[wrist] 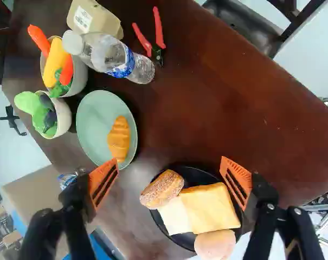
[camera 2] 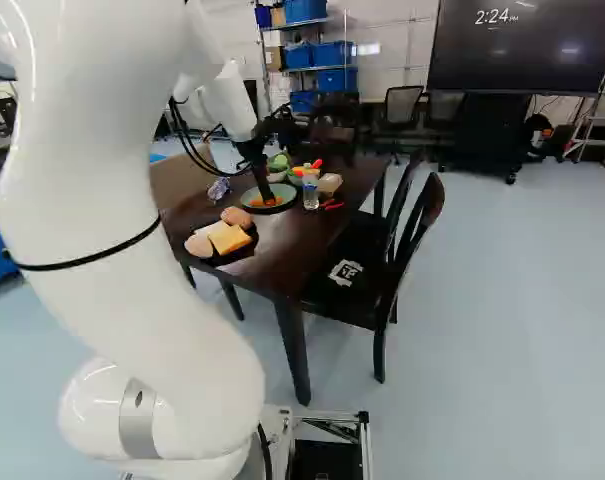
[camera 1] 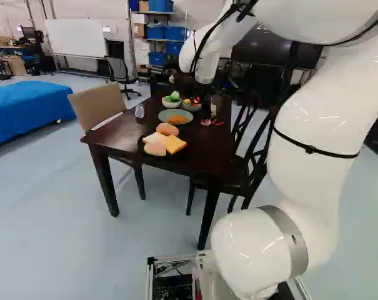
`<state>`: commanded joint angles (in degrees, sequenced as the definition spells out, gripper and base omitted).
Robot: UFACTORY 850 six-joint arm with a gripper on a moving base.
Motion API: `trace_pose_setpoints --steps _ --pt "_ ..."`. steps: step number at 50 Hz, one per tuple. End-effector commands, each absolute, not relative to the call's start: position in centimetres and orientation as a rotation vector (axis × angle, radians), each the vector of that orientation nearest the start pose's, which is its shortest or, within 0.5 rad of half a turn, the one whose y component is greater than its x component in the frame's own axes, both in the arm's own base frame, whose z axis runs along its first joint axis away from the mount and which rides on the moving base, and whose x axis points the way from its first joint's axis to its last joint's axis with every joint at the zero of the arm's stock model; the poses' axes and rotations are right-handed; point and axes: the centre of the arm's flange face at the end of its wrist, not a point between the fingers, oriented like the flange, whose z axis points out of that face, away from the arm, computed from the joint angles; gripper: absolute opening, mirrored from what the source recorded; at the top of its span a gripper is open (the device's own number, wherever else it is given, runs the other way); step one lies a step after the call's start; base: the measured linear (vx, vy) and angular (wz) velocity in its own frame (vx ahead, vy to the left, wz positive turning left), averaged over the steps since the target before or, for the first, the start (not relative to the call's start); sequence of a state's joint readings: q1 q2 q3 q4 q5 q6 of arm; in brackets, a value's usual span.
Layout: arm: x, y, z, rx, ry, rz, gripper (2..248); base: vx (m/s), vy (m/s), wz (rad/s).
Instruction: Move the croissant to the empty plate
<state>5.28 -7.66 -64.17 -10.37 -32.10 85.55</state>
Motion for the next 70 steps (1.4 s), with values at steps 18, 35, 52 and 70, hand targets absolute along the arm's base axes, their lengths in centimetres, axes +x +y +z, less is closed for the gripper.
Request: trace_pose_setpoints --steps 18,35,52,70 --pt "49.0 3.5 55.9 -2.332 1.696 -0.577 247 0.0 0.0 0.0" --pt "45.7 2.9 55.9 -2.327 1.706 -0.577 247 0.0 0.0 0.0" --pt "45.7 2.9 55.9 -2.327 1.706 -0.577 247 0.0 0.0 0.0" --pt "45.7 2.9 55.9 -2.327 1.706 -0.577 247 -0.007 0.0 0.0"
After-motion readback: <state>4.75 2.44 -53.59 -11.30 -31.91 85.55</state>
